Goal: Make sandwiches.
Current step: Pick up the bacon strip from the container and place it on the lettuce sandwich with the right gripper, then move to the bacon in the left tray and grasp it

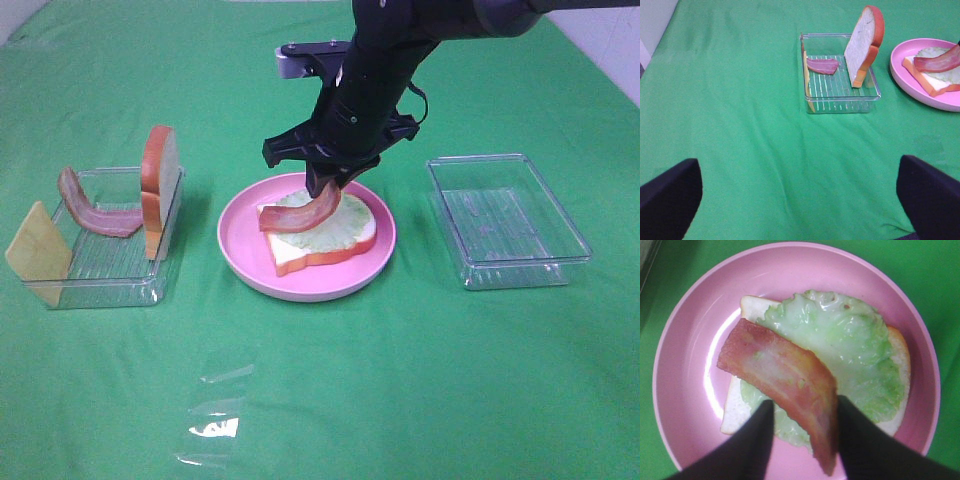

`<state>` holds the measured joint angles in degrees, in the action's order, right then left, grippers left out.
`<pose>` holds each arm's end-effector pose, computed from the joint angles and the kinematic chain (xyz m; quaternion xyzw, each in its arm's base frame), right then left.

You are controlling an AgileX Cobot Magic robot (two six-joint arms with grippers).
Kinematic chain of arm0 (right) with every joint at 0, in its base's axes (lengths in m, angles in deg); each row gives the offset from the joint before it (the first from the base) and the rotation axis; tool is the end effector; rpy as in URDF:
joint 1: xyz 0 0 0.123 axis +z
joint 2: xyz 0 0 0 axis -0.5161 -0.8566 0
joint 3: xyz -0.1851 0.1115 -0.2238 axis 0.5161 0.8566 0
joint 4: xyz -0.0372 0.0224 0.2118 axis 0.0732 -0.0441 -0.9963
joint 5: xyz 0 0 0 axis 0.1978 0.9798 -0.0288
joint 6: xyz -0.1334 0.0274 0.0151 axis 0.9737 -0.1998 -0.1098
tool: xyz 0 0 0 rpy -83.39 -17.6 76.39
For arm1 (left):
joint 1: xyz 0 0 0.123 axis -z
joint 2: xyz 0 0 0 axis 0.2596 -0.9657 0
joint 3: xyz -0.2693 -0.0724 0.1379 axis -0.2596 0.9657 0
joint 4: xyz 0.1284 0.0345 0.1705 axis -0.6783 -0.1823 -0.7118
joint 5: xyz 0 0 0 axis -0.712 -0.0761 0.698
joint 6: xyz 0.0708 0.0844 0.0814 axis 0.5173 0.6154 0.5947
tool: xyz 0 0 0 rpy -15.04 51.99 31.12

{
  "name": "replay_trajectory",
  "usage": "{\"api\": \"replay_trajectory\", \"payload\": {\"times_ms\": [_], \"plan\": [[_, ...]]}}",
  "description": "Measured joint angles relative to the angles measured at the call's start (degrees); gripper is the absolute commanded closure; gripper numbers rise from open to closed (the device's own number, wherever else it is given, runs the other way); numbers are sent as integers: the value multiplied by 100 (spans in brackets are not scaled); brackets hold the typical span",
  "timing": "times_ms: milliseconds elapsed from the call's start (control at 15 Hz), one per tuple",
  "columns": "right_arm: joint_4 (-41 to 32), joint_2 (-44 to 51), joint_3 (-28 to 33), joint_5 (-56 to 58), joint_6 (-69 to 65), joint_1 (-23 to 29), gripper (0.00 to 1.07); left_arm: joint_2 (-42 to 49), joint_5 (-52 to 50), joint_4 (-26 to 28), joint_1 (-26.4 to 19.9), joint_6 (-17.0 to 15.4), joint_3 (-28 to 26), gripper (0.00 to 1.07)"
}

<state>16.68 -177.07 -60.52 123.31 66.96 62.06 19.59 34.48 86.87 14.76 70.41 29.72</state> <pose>0.3996 0.2460 0.1768 -0.2166 0.9534 0.0833 0.1927 -0.0260 -0.0071 0.2422 -0.0100 0.8513 -0.0331 0.5235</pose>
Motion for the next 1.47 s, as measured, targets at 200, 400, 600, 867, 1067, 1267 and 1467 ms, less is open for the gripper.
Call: {"api": "replay_trajectory", "payload": {"times_ms": [200, 400, 600, 867, 1067, 1267, 1467], "plan": [[206, 23, 0, 52, 0, 0, 9, 0, 0, 0, 0, 0, 0, 9], [430, 160, -229, 464, 0, 0, 9, 0, 0, 0, 0, 0, 0, 9], [693, 189, -957, 1765, 0, 0, 9, 0, 0, 0, 0, 0, 0, 9], [848, 344, -1415, 2504, 143, 0, 9, 0, 0, 0, 0, 0, 0, 9], [917, 745, -1192, 2527, 149, -29, 9, 0, 0, 0, 0, 0, 0, 9], [894, 1261, -699, 2521, 149, -579, 9, 0, 0, 0, 0, 0, 0, 9], [854, 1822, 350, 2515, 149, -1679, 9, 0, 0, 0, 0, 0, 0, 9]]}}
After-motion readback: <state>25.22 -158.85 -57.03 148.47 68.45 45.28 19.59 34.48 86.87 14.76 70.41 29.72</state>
